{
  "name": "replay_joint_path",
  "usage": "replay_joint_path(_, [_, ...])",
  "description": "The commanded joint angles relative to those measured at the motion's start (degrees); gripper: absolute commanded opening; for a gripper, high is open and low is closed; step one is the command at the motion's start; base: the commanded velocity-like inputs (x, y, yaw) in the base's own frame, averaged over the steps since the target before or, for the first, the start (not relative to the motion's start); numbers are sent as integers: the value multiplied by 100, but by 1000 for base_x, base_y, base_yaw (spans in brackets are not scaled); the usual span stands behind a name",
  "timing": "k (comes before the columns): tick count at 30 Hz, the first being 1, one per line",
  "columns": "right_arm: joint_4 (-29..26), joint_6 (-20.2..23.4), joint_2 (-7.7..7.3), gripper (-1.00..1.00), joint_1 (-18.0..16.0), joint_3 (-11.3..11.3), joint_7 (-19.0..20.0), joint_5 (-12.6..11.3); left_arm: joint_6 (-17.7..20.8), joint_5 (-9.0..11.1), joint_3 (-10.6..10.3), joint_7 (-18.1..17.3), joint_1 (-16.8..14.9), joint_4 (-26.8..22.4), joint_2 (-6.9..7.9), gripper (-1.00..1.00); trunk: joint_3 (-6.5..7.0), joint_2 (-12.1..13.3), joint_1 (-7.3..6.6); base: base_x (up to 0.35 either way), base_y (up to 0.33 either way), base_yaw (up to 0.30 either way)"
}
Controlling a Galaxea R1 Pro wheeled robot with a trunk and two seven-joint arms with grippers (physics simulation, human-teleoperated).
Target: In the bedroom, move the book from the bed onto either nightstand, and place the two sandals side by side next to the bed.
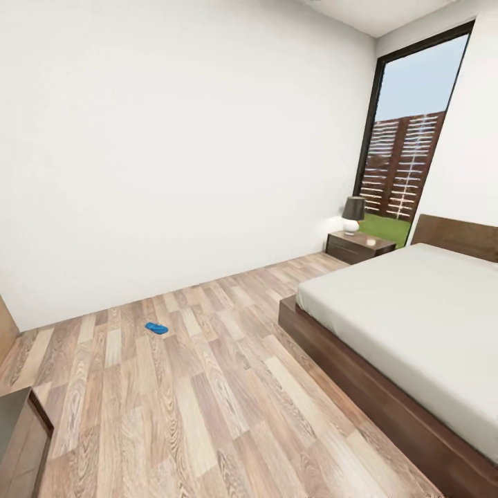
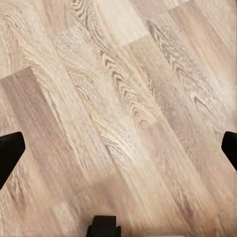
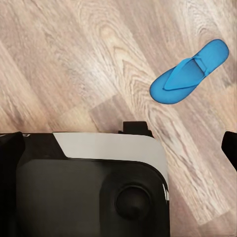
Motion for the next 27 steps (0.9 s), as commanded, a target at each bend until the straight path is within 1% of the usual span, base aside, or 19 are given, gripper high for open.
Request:
replay_joint_path(1, [-7,-10,0,100,2,-1,9,-15,-17,19,0,2,-2,3,0,100,-5,-3,0,0,0,-256])
replay_joint_path(4, [-7,-10,0,100,2,-5,10,-15,-17,19,0,2,-2,1,2,100,-5,-3,0,38,13,-255])
replay_joint_path(12, [-7,-10,0,100,2,-6,9,-15,-17,19,0,2,-2,-6,8,100,-5,-3,0,145,74,-254])
replay_joint_path(27, [-7,-10,1,100,2,1,9,-15,-17,19,0,2,-2,-6,9,100,-5,-3,0,10,5,-252])
